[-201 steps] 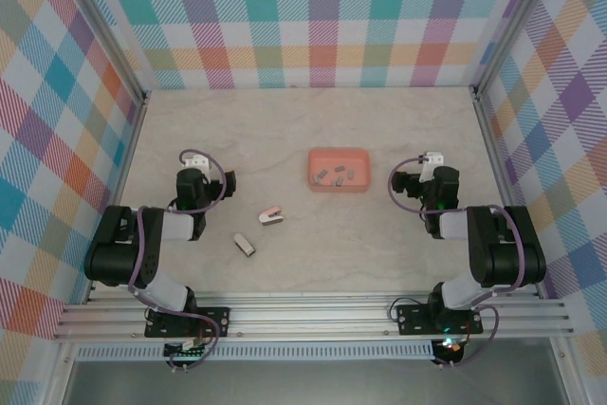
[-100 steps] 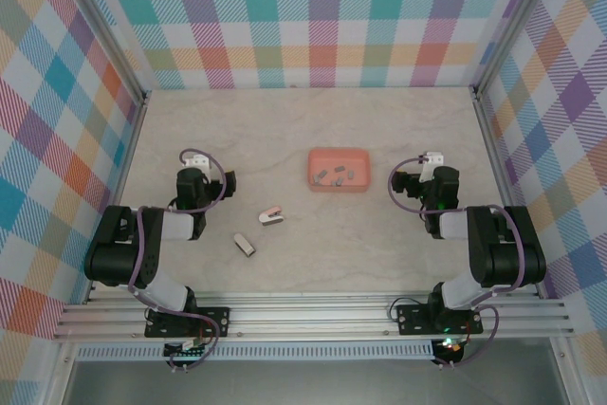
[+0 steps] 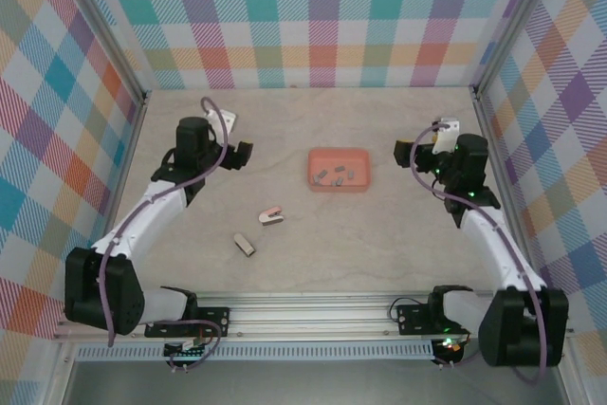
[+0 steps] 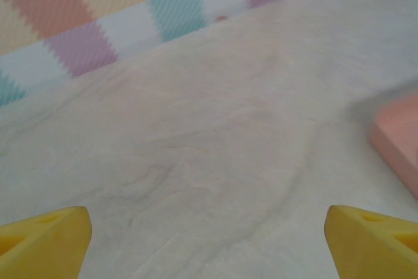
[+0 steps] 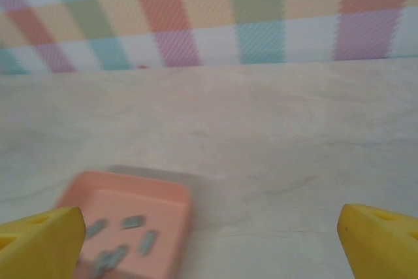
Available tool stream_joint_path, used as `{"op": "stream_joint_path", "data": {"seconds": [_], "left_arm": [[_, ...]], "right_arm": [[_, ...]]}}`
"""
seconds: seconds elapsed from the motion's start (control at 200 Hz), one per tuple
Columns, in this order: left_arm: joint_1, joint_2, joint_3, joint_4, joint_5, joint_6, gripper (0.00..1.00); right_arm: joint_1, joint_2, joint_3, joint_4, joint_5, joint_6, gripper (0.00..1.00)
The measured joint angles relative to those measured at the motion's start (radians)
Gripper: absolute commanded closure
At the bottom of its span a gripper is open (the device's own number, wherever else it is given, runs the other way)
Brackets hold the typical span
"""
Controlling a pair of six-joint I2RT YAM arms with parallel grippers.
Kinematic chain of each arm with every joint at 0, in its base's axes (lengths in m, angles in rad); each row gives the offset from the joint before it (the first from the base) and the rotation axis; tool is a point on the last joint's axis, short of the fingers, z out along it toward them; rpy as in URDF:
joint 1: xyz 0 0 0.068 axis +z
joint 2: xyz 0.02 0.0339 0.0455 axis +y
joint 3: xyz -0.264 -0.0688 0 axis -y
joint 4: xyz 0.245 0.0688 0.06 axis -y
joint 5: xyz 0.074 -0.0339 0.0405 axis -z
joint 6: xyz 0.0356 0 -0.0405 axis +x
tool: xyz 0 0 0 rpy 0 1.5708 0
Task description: Load the staples into the stapler
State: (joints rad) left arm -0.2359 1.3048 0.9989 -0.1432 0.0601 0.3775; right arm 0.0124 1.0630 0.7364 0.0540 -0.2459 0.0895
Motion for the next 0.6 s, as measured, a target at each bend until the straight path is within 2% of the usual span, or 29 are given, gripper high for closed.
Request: {"op": "stream_joint_path", "data": {"seconds": [0.175, 0.255, 0.435, 0.6], "left_arm": [[-0.026, 0.020, 0.121, -0.345, 0.155, 0.234, 0.17], [-0.042, 0.056, 0.138, -0.454, 0.192, 0.331, 0.17], [-0.145, 0.185, 0.146, -0.642, 0.186, 0.533, 0.19], [-0.215, 0.321, 0.165, -0.718, 0.121, 0.625, 0.20]], "right_arm": [[0.063, -0.100, -0.038, -0.060, -0.153, 0.113, 0.01], [0.083, -0.108, -0.065, -0.061, -0.216, 0.154, 0.01], [0.084, -0.104, -0.101, -0.079, -0.294, 0.196, 0.01], [0.084, -0.107, -0.122, -0.079, -0.327, 0.218, 0.01]]}}
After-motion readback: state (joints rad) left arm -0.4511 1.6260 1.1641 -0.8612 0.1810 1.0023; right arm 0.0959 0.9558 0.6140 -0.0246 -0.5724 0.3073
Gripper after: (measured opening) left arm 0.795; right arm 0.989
